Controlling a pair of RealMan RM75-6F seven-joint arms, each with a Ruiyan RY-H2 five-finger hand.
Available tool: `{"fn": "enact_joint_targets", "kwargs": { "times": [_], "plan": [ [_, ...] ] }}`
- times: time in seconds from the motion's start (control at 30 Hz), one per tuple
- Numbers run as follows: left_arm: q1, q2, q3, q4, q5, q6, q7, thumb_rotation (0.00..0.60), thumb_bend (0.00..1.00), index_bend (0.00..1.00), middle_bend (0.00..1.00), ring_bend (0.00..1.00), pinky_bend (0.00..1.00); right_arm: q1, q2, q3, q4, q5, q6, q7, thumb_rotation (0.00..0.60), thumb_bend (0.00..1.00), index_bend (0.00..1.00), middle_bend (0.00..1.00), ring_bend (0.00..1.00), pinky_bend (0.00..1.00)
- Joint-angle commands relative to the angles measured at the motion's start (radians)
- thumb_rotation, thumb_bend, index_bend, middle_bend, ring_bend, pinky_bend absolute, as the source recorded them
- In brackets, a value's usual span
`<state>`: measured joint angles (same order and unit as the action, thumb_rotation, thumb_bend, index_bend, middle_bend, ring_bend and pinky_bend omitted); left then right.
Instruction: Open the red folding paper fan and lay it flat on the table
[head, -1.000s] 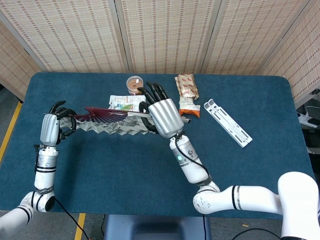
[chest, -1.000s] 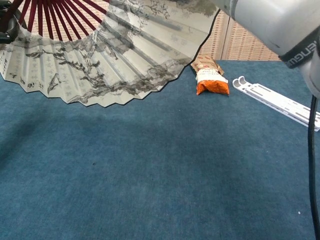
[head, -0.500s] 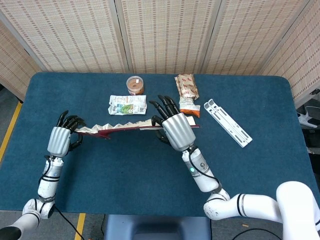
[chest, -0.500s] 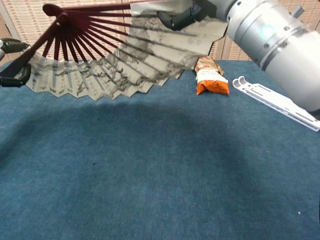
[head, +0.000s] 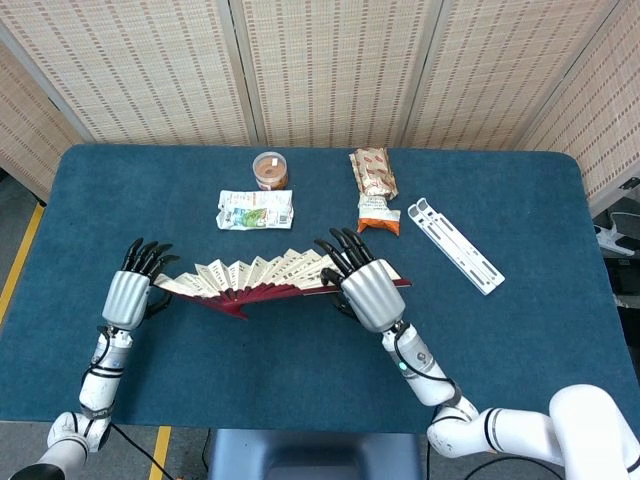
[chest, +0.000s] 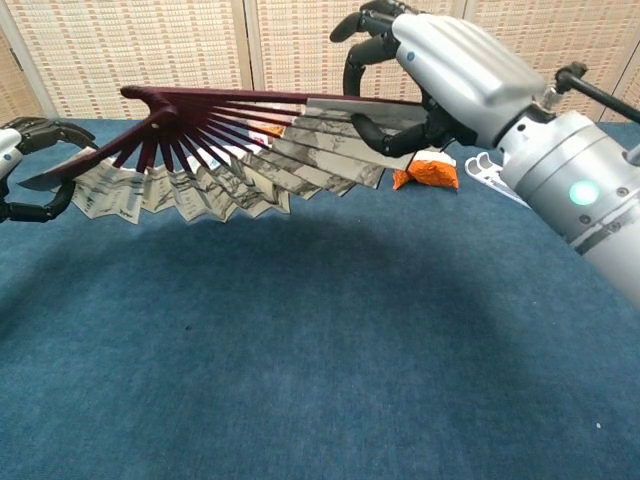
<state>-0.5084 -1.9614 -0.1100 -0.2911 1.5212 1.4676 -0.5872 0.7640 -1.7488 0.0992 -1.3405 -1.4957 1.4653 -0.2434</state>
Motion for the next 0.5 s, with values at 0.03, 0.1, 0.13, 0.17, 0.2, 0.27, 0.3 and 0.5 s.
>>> {"fn": "enact_joint_targets", "kwargs": {
  "times": [0.03,0.1,0.13,0.17,0.2,0.27,0.3,0.5],
  "plan": [
    [0.006,0.008,0.006,0.004,0.000,0.001,-0.007,0.600,0.52,0.13,0.08,0.05,0.04,-0.027,0.003,-0.022,0.014,-0.034,0.017,0.012,0.600,0.66,0.46,0.14,0.00,0.10],
    [0.011,0.014,0.011,0.003,0.001,0.001,-0.008,0.600,0.51,0.08,0.05,0.02,0.03,-0.044,0.015,-0.035,0.009,-0.049,0.024,0.008,0.600,0.66,0.45,0.14,0.00,0.10],
    [0.017,0.018,0.014,0.003,0.001,0.003,-0.008,0.600,0.51,0.06,0.04,0.01,0.03,-0.056,0.025,-0.049,0.002,-0.061,0.025,0.005,0.600,0.66,0.44,0.14,0.00,0.10],
    [0.020,0.021,0.017,0.004,0.001,0.003,-0.008,0.600,0.51,0.05,0.04,0.01,0.03,-0.065,0.033,-0.062,-0.003,-0.071,0.026,-0.001,0.600,0.66,0.44,0.13,0.00,0.10],
    [0.025,0.023,0.019,0.006,0.001,0.002,-0.007,0.600,0.51,0.04,0.03,0.01,0.03,-0.075,0.041,-0.075,-0.008,-0.082,0.028,-0.010,0.600,0.66,0.44,0.13,0.00,0.10],
    [0.036,0.026,0.025,0.014,0.001,-0.006,-0.003,0.600,0.51,0.04,0.03,0.01,0.03,-0.098,0.056,-0.105,-0.014,-0.108,0.032,-0.038,0.600,0.66,0.44,0.13,0.00,0.10],
    [0.040,0.026,0.028,0.019,0.000,-0.011,-0.001,0.600,0.51,0.04,0.03,0.01,0.03,-0.110,0.063,-0.121,-0.015,-0.123,0.033,-0.053,0.600,0.66,0.44,0.13,0.00,0.10],
    [0.065,0.028,0.043,0.043,0.001,-0.026,0.013,0.600,0.51,0.00,0.00,0.00,0.03,-0.170,0.085,-0.187,-0.005,-0.183,0.041,-0.106,0.600,0.66,0.40,0.13,0.00,0.10]
  ]
}}
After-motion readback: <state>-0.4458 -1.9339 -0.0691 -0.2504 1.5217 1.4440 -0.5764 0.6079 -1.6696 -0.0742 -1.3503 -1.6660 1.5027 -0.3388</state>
